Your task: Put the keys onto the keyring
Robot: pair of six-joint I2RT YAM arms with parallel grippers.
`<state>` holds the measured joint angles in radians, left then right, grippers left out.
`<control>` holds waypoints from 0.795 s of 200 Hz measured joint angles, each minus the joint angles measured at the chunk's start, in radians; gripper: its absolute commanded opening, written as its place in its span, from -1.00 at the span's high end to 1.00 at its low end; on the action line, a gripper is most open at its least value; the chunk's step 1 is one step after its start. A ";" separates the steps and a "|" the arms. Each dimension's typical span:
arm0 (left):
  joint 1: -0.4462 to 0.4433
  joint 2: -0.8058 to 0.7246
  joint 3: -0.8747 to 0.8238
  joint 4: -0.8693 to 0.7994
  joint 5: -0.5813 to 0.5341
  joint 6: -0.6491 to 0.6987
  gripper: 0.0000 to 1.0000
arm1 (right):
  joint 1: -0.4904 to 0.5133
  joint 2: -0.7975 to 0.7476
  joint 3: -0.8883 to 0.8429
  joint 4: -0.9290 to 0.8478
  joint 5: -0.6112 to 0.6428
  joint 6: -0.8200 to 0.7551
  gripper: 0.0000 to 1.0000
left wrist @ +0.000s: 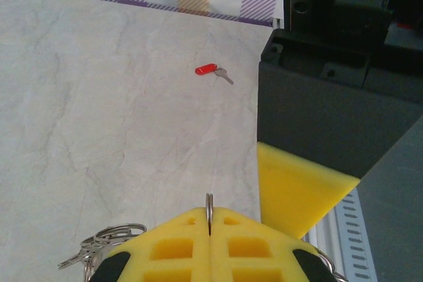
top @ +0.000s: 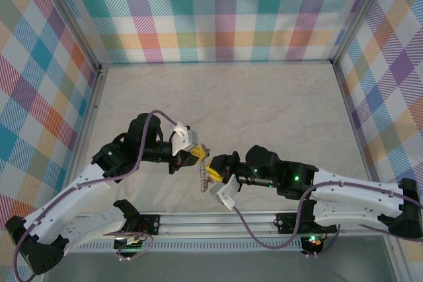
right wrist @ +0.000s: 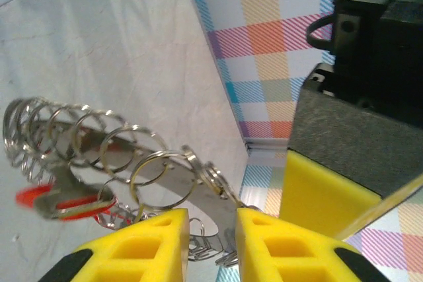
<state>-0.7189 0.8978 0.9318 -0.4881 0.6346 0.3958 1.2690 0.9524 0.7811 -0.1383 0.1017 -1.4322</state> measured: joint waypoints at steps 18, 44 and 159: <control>0.000 0.000 -0.002 0.000 0.000 -0.008 1.00 | -0.001 0.013 0.008 -0.018 0.004 -0.037 0.54; 0.000 0.001 -0.008 -0.002 0.000 -0.011 1.00 | -0.001 0.025 0.012 -0.021 0.004 -0.073 0.54; 0.000 0.006 -0.014 -0.007 0.001 -0.011 1.00 | -0.006 0.024 0.013 0.007 0.014 -0.129 0.49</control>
<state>-0.7189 0.9035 0.9176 -0.4953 0.6353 0.3847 1.2625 0.9768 0.7944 -0.1314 0.1158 -1.5612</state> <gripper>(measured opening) 0.049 0.254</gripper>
